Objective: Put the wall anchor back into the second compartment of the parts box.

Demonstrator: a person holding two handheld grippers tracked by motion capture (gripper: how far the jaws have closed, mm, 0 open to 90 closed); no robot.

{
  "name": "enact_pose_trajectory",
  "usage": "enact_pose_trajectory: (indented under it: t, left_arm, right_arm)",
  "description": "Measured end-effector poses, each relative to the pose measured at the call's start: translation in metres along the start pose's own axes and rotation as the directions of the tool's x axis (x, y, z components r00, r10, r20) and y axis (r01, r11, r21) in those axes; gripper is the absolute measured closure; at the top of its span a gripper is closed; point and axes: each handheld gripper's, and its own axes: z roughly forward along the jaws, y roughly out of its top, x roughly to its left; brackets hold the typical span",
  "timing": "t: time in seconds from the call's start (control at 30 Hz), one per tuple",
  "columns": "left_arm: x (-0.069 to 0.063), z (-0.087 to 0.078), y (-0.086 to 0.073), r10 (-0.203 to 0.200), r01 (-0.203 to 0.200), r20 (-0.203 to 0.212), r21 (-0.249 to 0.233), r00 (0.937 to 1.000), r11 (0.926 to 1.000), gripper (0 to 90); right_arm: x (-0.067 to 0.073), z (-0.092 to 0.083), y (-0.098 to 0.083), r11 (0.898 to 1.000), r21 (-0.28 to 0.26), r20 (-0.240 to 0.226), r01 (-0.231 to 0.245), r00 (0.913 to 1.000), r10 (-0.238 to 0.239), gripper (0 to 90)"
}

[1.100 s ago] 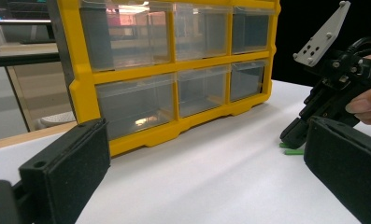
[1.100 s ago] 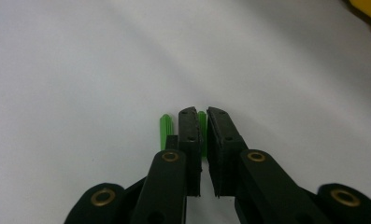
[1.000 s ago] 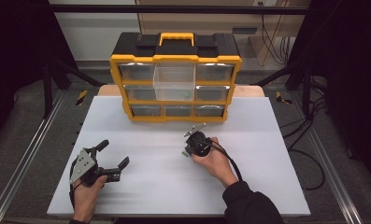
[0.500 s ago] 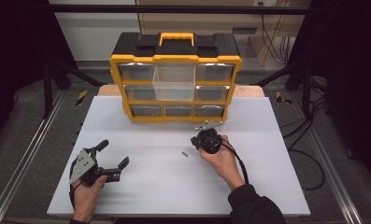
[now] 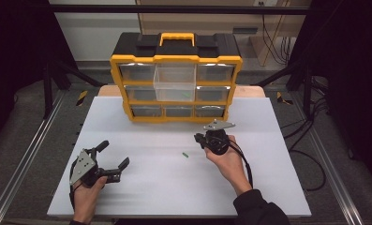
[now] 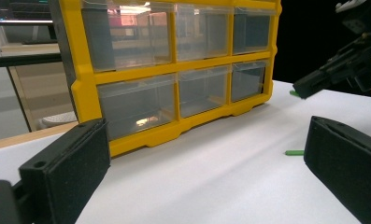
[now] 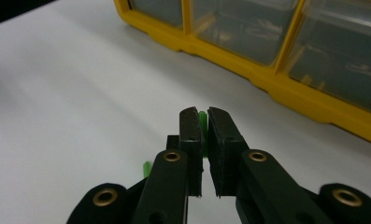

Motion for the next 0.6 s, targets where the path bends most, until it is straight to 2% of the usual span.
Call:
enact_pose_trajectory:
  t: [0.17,0.33,0.53,0.6]
  left_arm:
    - [0.001,-0.001,0.000,0.003,-0.003,0.000,0.001,1.0000,1.0000,0.2]
    - [0.001,-0.001,0.000,0.003,-0.003,0.000,0.002,1.0000,1.0000,0.2]
    - [0.000,0.000,0.000,0.001,-0.001,-0.002,0.000,1.0000,1.0000,0.3]
    - [0.001,0.000,0.000,0.000,0.000,-0.004,0.001,1.0000,1.0000,0.2]
  right_arm:
    - [0.000,-0.009,0.005,0.999,-0.040,0.013,-0.022,0.9997,0.022,84.7]
    - [0.000,-0.019,0.013,0.997,-0.081,0.020,-0.007,0.9998,0.009,84.7]
    - [-0.001,-0.028,0.020,0.995,-0.097,0.037,0.017,0.9992,-0.014,84.7]
    - [-0.001,-0.031,0.022,0.995,-0.102,0.040,0.005,0.9992,-0.001,84.7]
